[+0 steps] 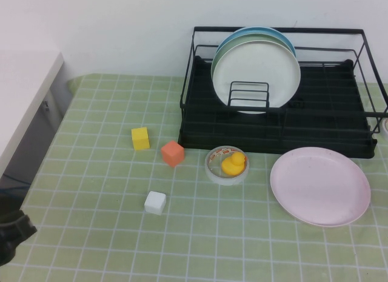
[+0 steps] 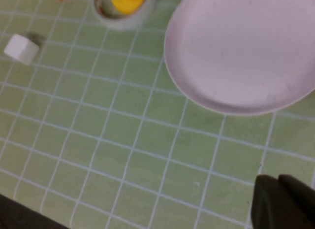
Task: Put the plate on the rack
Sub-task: Pick up the plate from the table
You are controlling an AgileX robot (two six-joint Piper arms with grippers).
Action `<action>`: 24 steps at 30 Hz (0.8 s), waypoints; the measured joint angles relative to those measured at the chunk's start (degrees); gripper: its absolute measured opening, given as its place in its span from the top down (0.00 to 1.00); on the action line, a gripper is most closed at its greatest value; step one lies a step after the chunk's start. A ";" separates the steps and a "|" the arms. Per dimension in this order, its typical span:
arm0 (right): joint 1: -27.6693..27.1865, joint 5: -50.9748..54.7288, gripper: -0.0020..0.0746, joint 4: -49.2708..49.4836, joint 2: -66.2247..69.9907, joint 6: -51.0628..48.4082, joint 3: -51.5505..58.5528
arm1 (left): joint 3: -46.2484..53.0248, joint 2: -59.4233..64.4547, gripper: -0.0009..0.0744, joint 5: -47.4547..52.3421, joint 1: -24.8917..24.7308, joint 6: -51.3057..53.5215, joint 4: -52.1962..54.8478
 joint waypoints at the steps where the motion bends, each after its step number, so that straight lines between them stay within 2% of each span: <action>1: 0.00 -0.62 0.97 0.79 2.25 -0.59 0.00 | 0.00 0.78 0.99 0.00 0.00 -0.23 -0.14; 9: 0.00 -5.35 0.97 3.48 23.08 -3.96 -5.53 | 0.00 4.75 0.99 2.93 0.00 -0.45 -2.40; 15: 0.00 -7.00 0.96 2.74 34.15 -1.93 -13.86 | 0.00 4.85 0.99 4.56 0.00 -0.45 -3.25; 19: 0.00 -5.02 0.82 -0.97 40.77 2.38 -20.21 | 0.00 4.85 0.99 4.92 0.00 1.07 -3.36; 24: 0.00 -4.37 0.52 -3.86 48.02 7.66 -26.98 | 0.00 4.85 0.99 4.50 0.00 3.01 -3.63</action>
